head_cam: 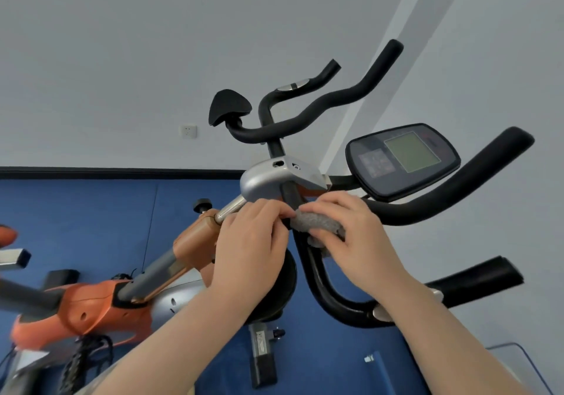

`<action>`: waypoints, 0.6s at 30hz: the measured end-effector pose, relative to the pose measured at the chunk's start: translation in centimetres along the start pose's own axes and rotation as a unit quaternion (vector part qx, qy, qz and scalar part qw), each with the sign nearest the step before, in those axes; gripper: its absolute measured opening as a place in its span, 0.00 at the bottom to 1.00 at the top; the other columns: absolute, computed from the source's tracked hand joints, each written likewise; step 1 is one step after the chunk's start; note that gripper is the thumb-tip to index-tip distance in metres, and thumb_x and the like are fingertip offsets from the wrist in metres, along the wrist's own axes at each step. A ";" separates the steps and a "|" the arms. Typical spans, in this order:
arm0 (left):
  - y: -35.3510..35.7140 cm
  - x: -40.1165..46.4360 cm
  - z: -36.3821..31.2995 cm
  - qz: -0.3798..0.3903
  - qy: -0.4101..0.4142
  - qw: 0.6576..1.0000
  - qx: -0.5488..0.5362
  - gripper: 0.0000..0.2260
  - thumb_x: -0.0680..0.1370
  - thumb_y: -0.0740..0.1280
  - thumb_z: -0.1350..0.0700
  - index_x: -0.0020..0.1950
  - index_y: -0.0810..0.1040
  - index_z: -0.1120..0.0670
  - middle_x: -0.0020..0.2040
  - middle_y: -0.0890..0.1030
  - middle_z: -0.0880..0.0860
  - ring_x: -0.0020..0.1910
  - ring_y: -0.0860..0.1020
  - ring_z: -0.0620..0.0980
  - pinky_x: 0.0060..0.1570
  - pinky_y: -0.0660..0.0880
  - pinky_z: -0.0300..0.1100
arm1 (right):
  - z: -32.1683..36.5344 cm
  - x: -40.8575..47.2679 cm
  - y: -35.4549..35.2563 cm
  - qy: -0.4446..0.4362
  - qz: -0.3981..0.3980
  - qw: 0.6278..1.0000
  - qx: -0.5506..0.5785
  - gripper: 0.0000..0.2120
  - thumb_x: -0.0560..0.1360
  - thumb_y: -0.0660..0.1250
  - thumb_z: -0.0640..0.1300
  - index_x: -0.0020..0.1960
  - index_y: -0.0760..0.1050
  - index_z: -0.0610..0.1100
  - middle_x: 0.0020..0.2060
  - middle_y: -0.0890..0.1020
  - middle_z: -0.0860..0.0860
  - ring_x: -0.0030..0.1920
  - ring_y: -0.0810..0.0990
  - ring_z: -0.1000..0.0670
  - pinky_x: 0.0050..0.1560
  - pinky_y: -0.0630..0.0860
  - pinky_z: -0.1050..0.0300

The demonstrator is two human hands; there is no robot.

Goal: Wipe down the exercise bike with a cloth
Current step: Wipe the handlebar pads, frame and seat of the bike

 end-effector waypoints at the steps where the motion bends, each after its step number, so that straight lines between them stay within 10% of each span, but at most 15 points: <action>1: 0.2 0.0 -0.2 0.003 -0.002 1.000 0.012 0.10 0.77 0.61 0.59 0.50 0.79 0.48 0.45 0.79 0.41 0.46 0.76 0.44 0.49 0.69 0.43 | -0.1 -0.4 -0.1 0.007 0.011 1.000 0.004 0.16 0.73 0.71 0.38 0.60 0.80 0.50 0.53 0.75 0.58 0.57 0.72 0.55 0.59 0.68 0.67; 8: 0.2 -0.2 0.0 -0.007 0.002 1.000 0.027 0.11 0.75 0.62 0.62 0.47 0.80 0.47 0.42 0.75 0.38 0.43 0.70 0.40 0.46 0.61 0.39 | -0.6 -5.2 -1.0 0.008 0.179 0.983 -0.037 0.12 0.75 0.68 0.47 0.57 0.78 0.60 0.51 0.70 0.66 0.54 0.72 0.61 0.53 0.71 0.63; 14: 0.4 -0.2 0.1 -0.008 0.006 1.000 0.028 0.11 0.74 0.60 0.60 0.45 0.80 0.47 0.42 0.77 0.39 0.42 0.68 0.39 0.46 0.63 0.41 | 0.4 -2.1 0.8 0.061 0.059 0.995 -0.046 0.13 0.77 0.67 0.44 0.61 0.78 0.54 0.55 0.74 0.60 0.55 0.73 0.55 0.55 0.71 0.57; 18: 0.2 -0.3 0.0 -0.009 0.014 0.999 0.032 0.12 0.74 0.60 0.61 0.44 0.80 0.47 0.42 0.79 0.40 0.43 0.73 0.44 0.46 0.62 0.41 | 0.0 -5.3 0.0 0.044 0.149 0.988 -0.008 0.12 0.77 0.64 0.54 0.60 0.76 0.60 0.54 0.71 0.66 0.55 0.72 0.59 0.54 0.72 0.60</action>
Point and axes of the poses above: each hand's wrist, its own x-axis towards the middle knuckle, its own y-axis out of the palm, z = x × y, the point moved 4 cm from there along x, towards the middle knuckle
